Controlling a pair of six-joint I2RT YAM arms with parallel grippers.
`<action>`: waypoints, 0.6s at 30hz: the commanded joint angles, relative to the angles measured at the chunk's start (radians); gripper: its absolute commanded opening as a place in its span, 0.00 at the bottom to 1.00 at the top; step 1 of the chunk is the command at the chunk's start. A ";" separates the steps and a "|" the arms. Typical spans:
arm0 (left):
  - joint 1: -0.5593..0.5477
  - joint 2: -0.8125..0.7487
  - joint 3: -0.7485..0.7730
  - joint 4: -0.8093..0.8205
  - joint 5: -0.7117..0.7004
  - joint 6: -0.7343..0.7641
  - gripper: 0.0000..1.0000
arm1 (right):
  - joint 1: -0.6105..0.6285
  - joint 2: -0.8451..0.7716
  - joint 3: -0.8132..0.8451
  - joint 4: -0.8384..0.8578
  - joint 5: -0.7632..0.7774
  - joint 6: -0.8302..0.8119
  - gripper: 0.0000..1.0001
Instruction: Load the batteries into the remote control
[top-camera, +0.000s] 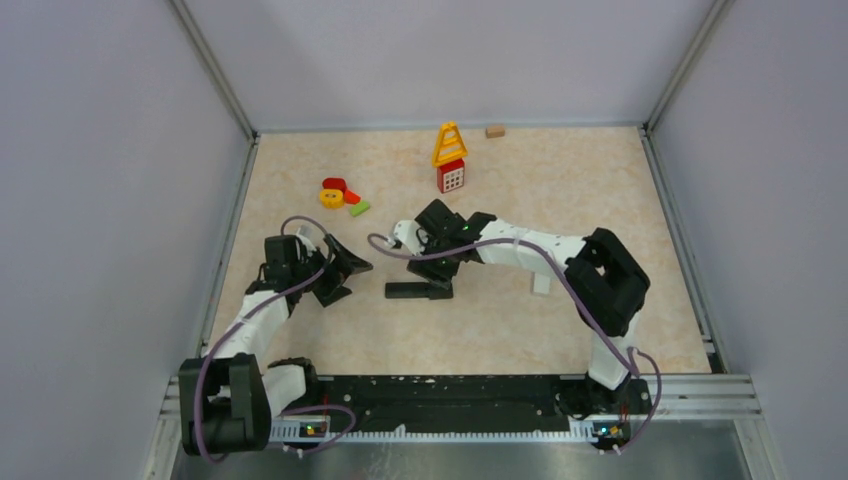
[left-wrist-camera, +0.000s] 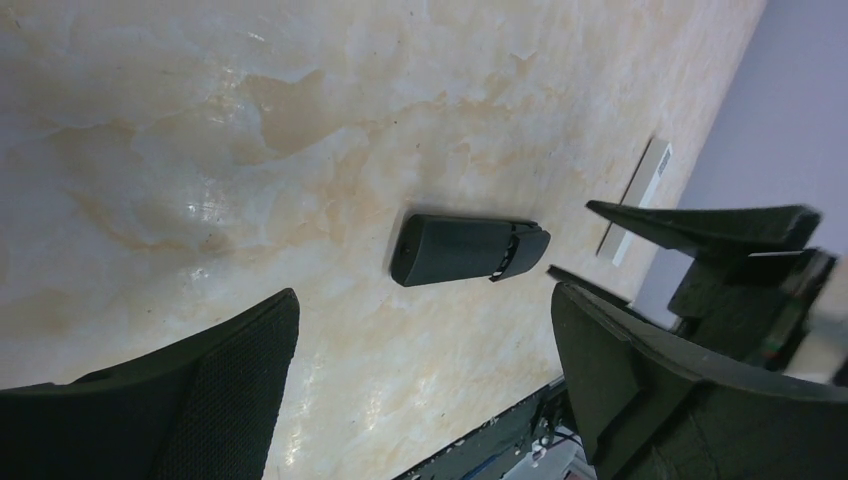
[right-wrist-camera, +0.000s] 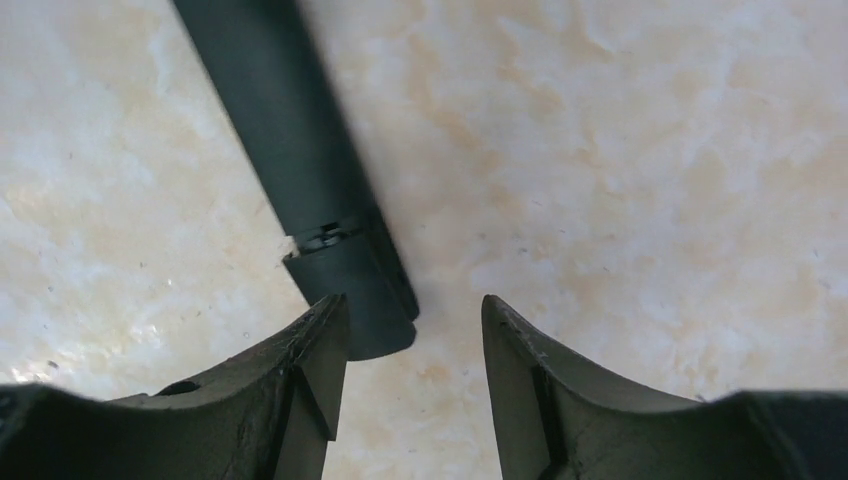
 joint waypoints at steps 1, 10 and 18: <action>-0.001 -0.041 -0.027 0.011 -0.033 0.024 0.99 | -0.107 -0.140 -0.025 0.105 0.002 0.370 0.53; -0.127 -0.011 -0.080 0.086 -0.110 -0.017 0.98 | -0.163 -0.347 -0.361 0.225 0.054 0.902 0.64; -0.235 0.070 -0.075 0.173 -0.198 -0.031 0.91 | -0.162 -0.312 -0.460 0.422 -0.039 1.085 0.65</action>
